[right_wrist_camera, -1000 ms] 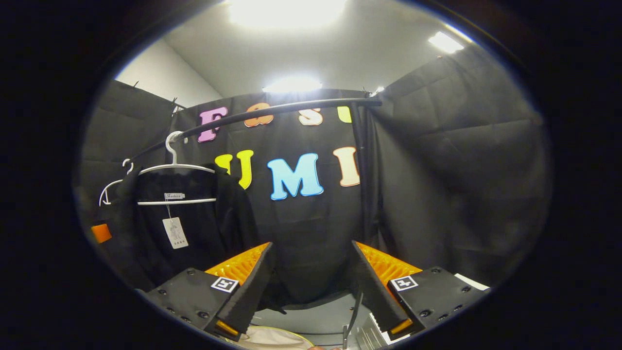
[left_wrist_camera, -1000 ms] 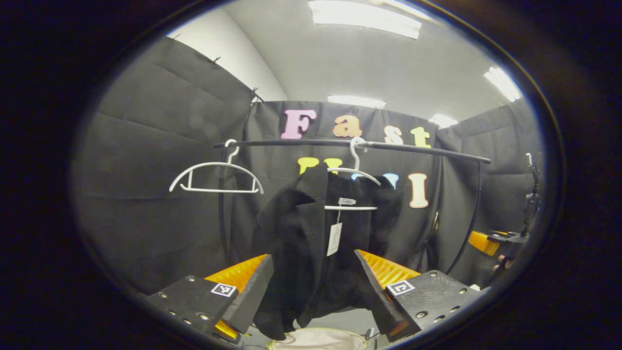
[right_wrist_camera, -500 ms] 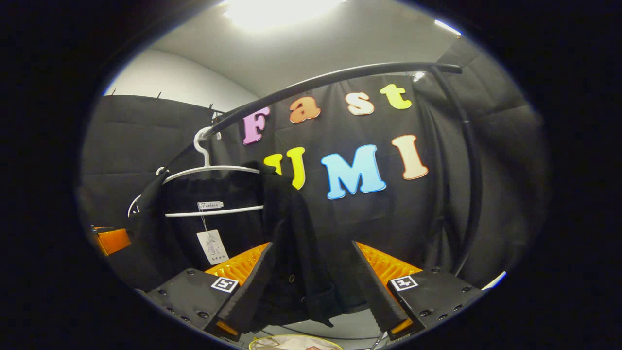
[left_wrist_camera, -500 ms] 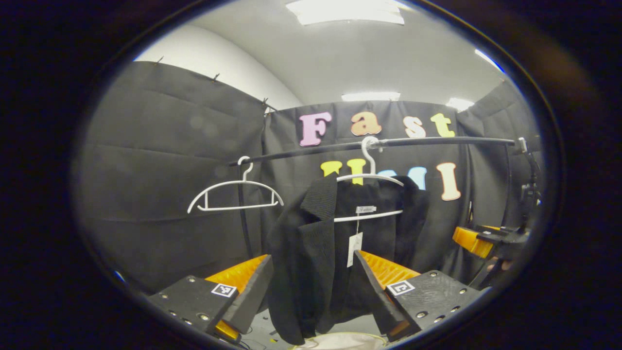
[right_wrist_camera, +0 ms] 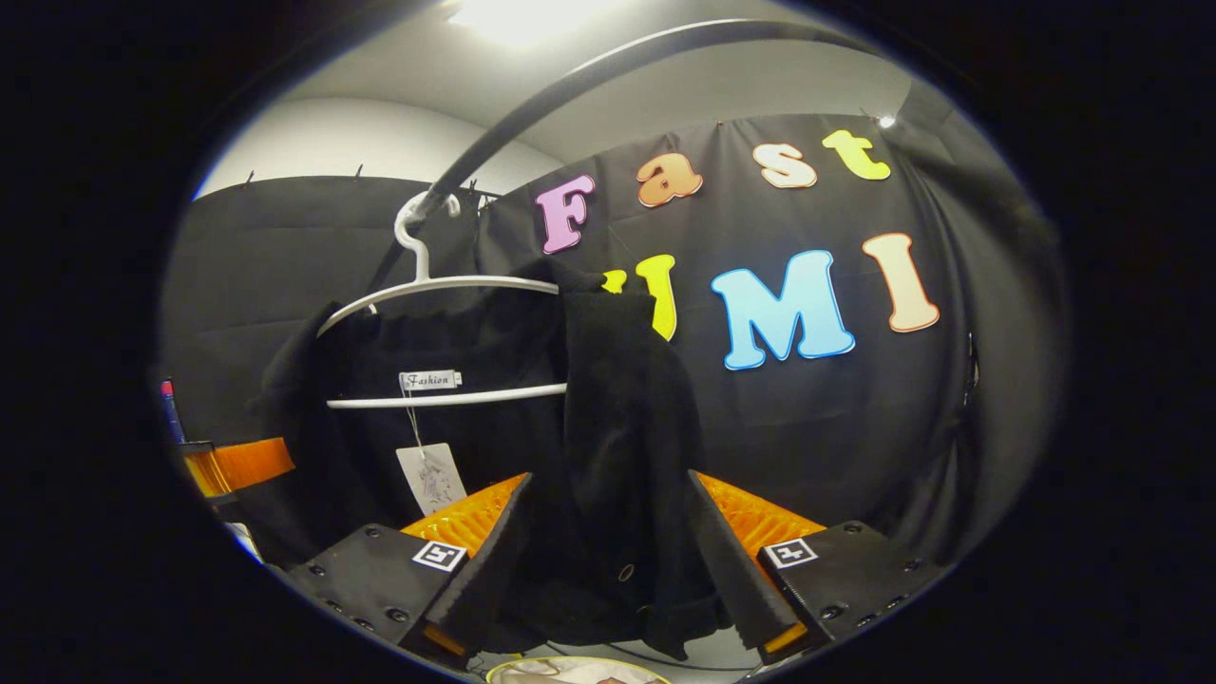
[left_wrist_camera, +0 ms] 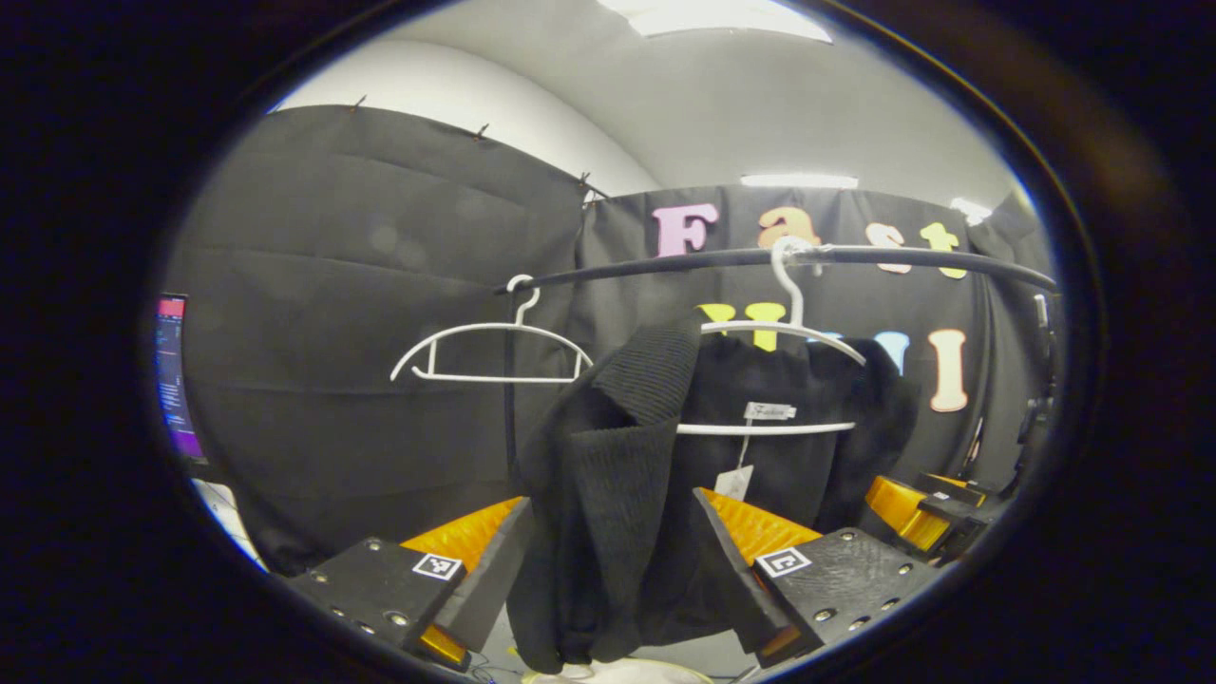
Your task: Grasp the clothes on the hanger with both hands and then place them into the laundry hamper below.
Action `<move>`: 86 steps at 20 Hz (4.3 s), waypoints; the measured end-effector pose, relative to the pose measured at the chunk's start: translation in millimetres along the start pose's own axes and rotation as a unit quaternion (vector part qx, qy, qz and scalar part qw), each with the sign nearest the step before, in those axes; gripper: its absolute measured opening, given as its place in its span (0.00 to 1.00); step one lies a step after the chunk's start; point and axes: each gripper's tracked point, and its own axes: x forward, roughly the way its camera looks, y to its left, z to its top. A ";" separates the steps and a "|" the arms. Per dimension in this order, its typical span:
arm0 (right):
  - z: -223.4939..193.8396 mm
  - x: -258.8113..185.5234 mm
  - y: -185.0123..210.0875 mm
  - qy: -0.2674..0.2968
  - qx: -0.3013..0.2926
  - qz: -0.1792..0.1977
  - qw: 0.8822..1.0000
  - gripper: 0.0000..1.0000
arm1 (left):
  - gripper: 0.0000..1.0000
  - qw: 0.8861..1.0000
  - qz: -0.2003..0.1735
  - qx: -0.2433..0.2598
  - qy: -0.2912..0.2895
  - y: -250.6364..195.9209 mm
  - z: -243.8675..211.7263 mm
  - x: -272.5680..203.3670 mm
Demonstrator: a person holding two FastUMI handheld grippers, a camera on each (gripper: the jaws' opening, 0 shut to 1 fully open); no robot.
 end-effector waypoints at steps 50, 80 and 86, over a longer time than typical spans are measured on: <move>92.7 63.8 -74.1 -0.129 0.074 -0.003 0.989 0.00 | 0.04 0.997 0.008 -0.034 -0.075 41.2 96.2 17.7; 4.2 106.9 -87.7 -0.036 0.112 -0.020 0.993 0.02 | 0.02 0.996 0.033 -0.055 0.064 120.1 -25.3 36.8; -21.2 75.9 -105.2 0.007 0.100 -0.069 0.993 0.02 | 0.02 0.997 0.002 -0.022 0.079 94.7 -44.1 4.8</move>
